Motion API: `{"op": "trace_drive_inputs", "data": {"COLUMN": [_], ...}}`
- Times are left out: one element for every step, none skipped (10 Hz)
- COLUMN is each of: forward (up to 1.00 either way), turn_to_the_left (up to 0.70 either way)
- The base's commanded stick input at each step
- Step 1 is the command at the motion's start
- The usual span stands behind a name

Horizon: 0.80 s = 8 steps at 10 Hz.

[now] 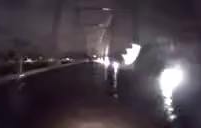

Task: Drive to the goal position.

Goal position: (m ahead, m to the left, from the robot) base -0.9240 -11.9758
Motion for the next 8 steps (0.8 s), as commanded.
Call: {"op": "trace_drive_inputs", "data": {"forward": [1.0, 1.0, 1.0, 1.0, 1.0, 1.0, 1.0, 1.0], "turn_to_the_left": [-0.39, -0.39, -0.4, -0.32, -0.02, 0.0, 0.0, 0.0]}}
